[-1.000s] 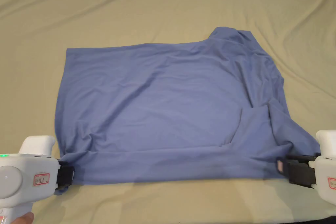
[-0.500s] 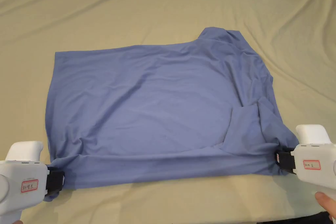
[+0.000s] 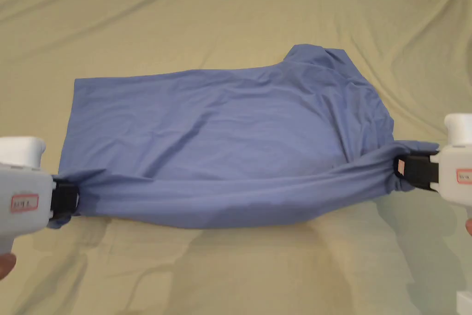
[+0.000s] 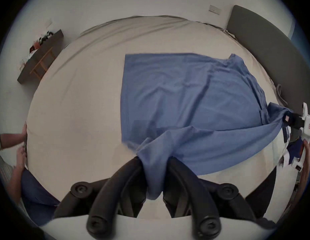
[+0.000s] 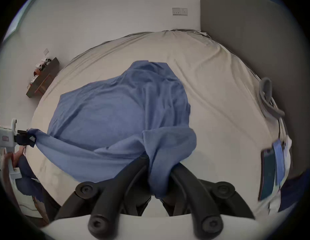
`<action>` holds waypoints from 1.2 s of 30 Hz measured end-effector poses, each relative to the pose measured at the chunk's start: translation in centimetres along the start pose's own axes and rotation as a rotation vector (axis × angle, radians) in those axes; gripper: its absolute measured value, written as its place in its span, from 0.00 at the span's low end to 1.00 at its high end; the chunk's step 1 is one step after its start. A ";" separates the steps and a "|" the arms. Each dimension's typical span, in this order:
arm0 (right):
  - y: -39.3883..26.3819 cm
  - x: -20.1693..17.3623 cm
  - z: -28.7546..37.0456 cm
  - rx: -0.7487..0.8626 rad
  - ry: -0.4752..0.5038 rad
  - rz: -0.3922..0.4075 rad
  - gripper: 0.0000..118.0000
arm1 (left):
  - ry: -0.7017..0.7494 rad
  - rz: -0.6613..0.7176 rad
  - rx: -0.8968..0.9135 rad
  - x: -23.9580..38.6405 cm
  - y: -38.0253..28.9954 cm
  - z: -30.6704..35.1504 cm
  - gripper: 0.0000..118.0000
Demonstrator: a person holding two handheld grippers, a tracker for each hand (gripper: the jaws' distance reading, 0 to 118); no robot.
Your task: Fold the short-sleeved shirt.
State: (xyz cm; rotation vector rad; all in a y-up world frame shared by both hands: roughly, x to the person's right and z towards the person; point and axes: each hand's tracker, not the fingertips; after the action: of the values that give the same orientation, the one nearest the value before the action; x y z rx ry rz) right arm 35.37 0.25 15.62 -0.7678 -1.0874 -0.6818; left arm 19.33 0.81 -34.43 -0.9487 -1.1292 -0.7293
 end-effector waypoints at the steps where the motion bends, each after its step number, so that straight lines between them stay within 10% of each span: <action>1: 1.2 0.0 -1.3 -0.006 0.001 0.005 0.06 | 0.001 -0.001 -0.001 -0.3 1.4 -1.2 0.12; 11: 5.0 0.4 -12.3 -0.168 -0.021 -0.013 0.07 | 0.007 0.025 -0.174 -0.9 7.3 -11.9 0.12; 12: 4.9 0.5 -12.2 -0.165 -0.019 -0.017 0.11 | -0.002 0.037 -0.172 -1.1 7.2 -11.9 0.14; 14: 4.9 0.7 -11.8 -0.154 -0.002 -0.026 0.81 | -0.025 0.093 -0.153 -1.6 7.1 -11.6 0.68; 15: 4.9 0.8 -11.4 -0.151 -0.013 -0.017 1.00 | -0.021 0.119 -0.136 -1.8 6.8 -11.3 0.88; 24: 1.0 1.1 -3.5 -0.021 0.008 -0.033 1.00 | 0.066 0.060 0.165 -2.1 0.1 -3.4 0.89; 26: -0.6 0.4 -1.2 0.043 0.001 0.024 0.91 | 0.076 -0.017 0.275 -1.9 -2.2 -1.7 0.88; 27: -1.6 0.0 0.1 0.066 -0.001 0.073 0.65 | 0.052 -0.007 0.240 -1.8 -3.4 -0.7 0.75; 28: -2.7 -0.7 1.2 0.064 -0.004 0.107 0.03 | -0.016 0.029 0.235 -1.6 -4.6 0.0 0.20; 29: -3.8 -1.2 1.9 0.088 -0.011 0.106 0.02 | -0.036 0.041 0.251 -1.4 -5.7 0.3 0.00; 36: -8.8 -2.3 3.0 0.068 0.052 0.022 0.02 | 0.103 -0.044 0.136 0.1 -9.1 -0.1 0.00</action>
State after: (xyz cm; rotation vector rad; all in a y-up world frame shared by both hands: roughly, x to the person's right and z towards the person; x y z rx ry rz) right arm 26.07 -2.05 16.06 -0.6990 -1.0479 -0.6398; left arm 11.48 -3.25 -32.07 -0.7659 -1.0971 -0.7199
